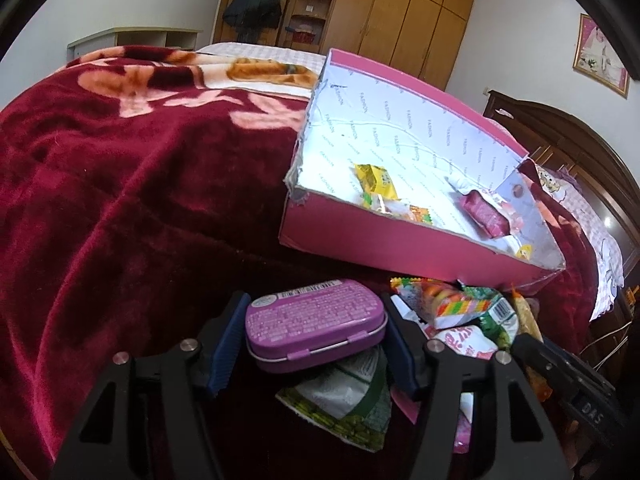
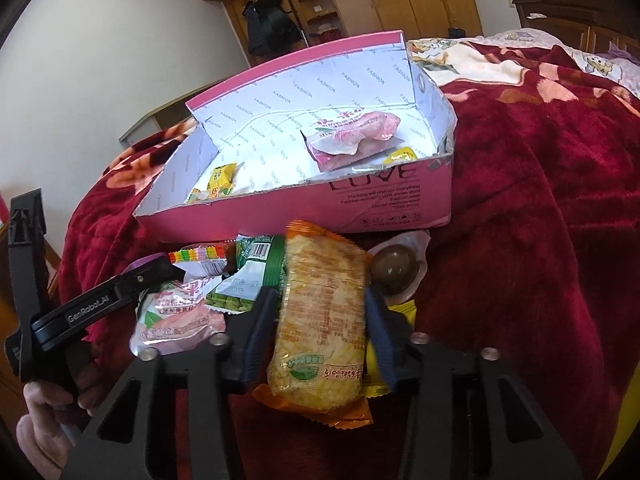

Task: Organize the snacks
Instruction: 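Grasp the wrapped pastry bar with the right gripper while the left grasps the purple tin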

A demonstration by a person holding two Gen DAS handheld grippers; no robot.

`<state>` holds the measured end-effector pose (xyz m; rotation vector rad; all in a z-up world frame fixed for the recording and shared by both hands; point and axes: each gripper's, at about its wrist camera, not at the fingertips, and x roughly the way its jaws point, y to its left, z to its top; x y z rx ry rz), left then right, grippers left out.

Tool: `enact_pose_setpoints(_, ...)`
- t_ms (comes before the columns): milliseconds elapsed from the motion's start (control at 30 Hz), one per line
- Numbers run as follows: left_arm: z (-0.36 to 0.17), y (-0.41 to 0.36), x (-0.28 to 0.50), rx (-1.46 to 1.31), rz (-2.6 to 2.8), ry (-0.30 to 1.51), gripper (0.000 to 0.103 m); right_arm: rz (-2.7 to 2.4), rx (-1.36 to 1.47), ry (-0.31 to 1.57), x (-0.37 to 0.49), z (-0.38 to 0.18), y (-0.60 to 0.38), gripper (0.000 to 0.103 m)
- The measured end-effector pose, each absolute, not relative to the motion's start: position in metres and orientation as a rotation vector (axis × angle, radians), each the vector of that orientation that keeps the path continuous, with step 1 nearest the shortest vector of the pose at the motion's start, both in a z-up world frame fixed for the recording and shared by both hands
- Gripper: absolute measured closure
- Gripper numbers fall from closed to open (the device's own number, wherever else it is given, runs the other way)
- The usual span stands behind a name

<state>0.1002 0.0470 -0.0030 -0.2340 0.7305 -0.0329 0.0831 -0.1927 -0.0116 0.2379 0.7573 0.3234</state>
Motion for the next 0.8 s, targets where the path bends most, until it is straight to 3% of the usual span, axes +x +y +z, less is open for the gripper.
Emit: enact_pose_setpoints(800,0.032,0.039,0.073,-0.185,-0.044,0.662,0.037,0.395,0.237,0.668,0.051,0.024,-0.183,0.065)
